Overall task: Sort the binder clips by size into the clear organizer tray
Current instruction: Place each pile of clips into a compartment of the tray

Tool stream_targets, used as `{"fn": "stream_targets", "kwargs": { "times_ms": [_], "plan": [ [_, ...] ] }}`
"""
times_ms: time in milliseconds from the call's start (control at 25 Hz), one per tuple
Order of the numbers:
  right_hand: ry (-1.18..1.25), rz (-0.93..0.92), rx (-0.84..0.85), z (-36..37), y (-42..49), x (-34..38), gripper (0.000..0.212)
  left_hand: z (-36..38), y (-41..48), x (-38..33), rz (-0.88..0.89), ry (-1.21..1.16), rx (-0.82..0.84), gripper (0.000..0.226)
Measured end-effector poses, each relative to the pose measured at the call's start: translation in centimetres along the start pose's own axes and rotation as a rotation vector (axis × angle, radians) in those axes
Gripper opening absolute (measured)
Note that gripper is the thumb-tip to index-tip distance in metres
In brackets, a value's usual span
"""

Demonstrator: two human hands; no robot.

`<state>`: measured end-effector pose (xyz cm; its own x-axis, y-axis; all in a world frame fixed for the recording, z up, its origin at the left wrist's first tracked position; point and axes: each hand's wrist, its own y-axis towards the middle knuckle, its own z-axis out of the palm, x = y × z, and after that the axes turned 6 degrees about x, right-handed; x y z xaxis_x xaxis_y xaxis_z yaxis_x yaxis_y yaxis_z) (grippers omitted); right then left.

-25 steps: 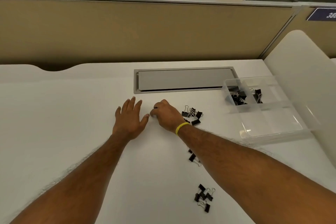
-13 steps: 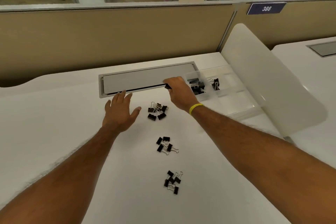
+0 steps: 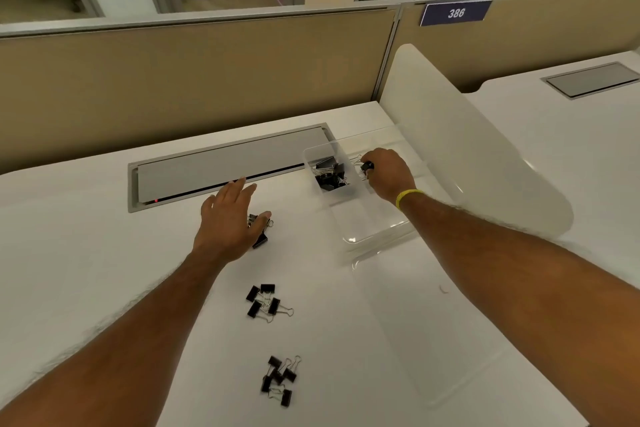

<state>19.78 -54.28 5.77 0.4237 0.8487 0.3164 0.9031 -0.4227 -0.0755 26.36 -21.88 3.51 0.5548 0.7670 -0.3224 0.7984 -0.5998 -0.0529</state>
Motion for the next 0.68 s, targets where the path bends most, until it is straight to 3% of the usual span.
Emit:
{"fn": "stream_targets", "kwargs": {
  "times_ms": [280,680],
  "plan": [
    [0.058,0.012,0.105,0.9,3.0,-0.9,0.047,1.2,1.5,-0.3,-0.006,0.008,0.007,0.062],
    [0.18,0.002,0.097,-0.3,-0.1,-1.7,0.056,0.9,0.2,-0.2,-0.012,0.047,0.045,0.066]
  ]
}}
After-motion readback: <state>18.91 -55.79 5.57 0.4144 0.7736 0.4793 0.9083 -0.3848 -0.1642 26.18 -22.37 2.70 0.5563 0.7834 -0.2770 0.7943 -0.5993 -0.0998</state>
